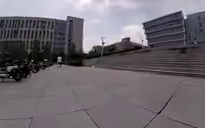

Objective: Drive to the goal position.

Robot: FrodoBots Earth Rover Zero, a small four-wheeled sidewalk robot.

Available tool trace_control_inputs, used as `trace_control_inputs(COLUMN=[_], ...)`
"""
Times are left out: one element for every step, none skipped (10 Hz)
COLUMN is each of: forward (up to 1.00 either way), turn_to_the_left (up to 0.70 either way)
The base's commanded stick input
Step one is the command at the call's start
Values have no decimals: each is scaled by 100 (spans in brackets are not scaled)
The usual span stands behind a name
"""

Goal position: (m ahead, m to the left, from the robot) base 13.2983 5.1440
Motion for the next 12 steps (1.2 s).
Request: trace_control_inputs(forward=[70,70,70,70,70,70,70,70,70,70,70,70], turn_to_the_left=[0,0,1,8,14,14,14,14,14,14,14,14])
